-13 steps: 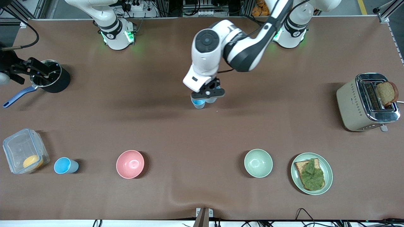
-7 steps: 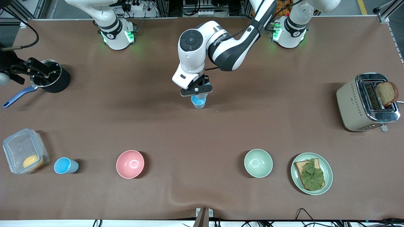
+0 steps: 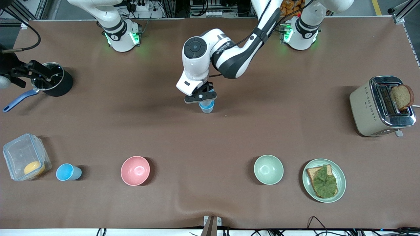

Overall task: Stack blue cups with both arms
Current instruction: 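Lower the tissue cup into the placed cup and open the left gripper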

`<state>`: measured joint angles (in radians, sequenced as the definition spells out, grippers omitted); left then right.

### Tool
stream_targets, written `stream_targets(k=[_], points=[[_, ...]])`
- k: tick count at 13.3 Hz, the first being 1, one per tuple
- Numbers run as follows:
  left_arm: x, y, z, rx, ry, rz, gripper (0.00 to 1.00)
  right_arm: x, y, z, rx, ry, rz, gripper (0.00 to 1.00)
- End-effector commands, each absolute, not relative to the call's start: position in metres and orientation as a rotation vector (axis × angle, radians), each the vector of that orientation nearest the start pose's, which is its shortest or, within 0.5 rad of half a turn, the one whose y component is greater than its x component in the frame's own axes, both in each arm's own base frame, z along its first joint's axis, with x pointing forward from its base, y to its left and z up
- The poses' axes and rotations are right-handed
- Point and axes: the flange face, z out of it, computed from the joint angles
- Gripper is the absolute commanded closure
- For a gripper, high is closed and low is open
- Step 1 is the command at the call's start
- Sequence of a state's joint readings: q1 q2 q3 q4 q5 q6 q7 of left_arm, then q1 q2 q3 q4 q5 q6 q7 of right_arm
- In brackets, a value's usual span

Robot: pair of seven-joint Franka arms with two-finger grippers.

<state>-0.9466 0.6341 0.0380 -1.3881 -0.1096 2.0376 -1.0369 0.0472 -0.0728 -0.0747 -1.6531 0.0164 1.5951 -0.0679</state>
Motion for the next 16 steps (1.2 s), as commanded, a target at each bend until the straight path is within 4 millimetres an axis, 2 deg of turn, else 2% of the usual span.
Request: stream_targets(k=[1, 10, 12, 15, 16], points=[[0.4393, -0.5837, 0.3421, -3.191, -0.315, 0.083, 1.0, 0.5323, -0.0178, 0.6291, -3.112, -0.064, -0.031, 0.0], [0.4388, -0.5826, 0.3346, -3.181, -0.31, 0.094, 1.0, 0.5327, -0.0175, 0.6276, -3.108, -0.064, -0.026, 0.0], [0.4389, -0.5825, 0.3335, -3.179, -0.309, 0.093, 0.81, 0.5323, -0.0183, 0.6273, -3.108, -0.062, -0.022, 0.0], [0.4389, -0.5825, 0.3335, -3.179, -0.307, 0.093, 0.78, 0.5328, -0.0191, 0.6277, -3.109, -0.061, -0.029, 0.0], [0.4389, -0.5825, 0.3346, -3.18, -0.307, 0.092, 0.69, 0.5328, -0.0183, 0.6277, -3.109, -0.061, -0.029, 0.0]])
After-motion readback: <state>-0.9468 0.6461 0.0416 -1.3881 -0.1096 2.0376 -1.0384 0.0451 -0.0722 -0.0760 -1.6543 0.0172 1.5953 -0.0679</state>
